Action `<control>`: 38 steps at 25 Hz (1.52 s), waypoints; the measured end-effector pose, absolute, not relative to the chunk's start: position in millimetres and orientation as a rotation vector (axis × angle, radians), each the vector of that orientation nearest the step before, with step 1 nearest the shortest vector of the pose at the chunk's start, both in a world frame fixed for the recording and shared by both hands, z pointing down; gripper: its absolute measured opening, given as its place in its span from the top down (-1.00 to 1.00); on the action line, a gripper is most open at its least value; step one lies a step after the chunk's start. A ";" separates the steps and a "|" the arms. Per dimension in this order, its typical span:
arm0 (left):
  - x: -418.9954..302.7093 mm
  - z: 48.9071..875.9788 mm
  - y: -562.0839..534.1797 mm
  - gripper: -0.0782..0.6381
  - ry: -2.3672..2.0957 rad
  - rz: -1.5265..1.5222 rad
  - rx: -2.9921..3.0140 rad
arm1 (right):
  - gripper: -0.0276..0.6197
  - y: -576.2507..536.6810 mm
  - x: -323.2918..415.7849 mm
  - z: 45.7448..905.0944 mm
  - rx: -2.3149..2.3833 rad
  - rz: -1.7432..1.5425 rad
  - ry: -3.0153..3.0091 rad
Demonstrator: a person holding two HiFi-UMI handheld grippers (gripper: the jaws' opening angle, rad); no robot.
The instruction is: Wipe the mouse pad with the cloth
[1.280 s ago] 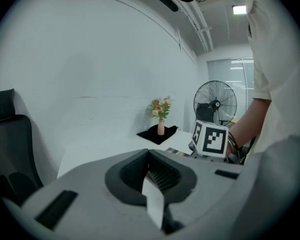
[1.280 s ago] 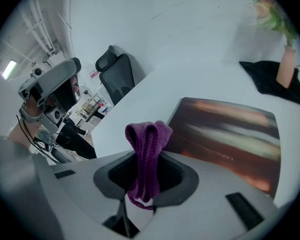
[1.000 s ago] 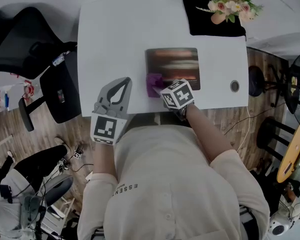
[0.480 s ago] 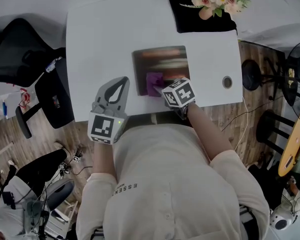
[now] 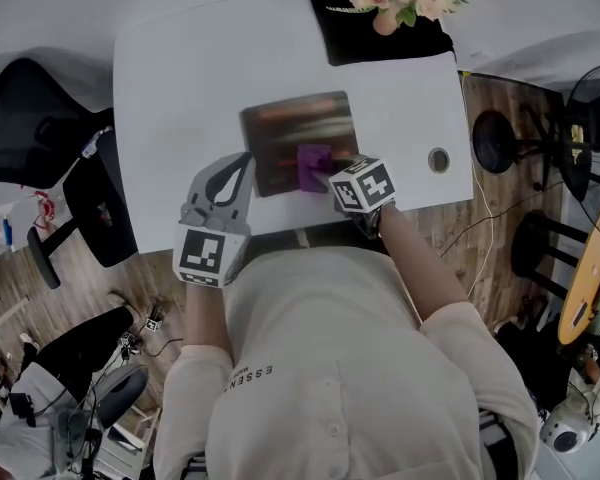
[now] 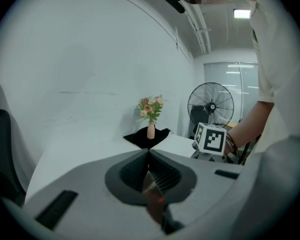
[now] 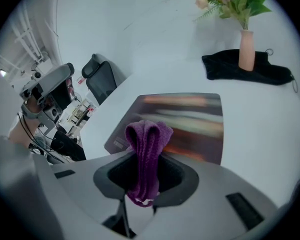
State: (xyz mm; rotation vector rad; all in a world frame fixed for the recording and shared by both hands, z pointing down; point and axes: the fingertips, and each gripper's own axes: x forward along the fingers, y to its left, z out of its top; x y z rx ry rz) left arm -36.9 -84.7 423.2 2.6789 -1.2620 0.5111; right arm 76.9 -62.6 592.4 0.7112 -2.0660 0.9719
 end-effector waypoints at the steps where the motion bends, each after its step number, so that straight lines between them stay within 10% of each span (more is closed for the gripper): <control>1: -33.1 423.6 -85.7 0.78 -1.258 0.511 2.681 | 0.58 -63.5 81.8 592.6 0.716 0.974 -2.064; 38: 9.2 386.2 -97.9 0.78 -1.333 0.555 2.785 | 0.59 -108.7 168.1 503.9 0.998 0.768 -2.207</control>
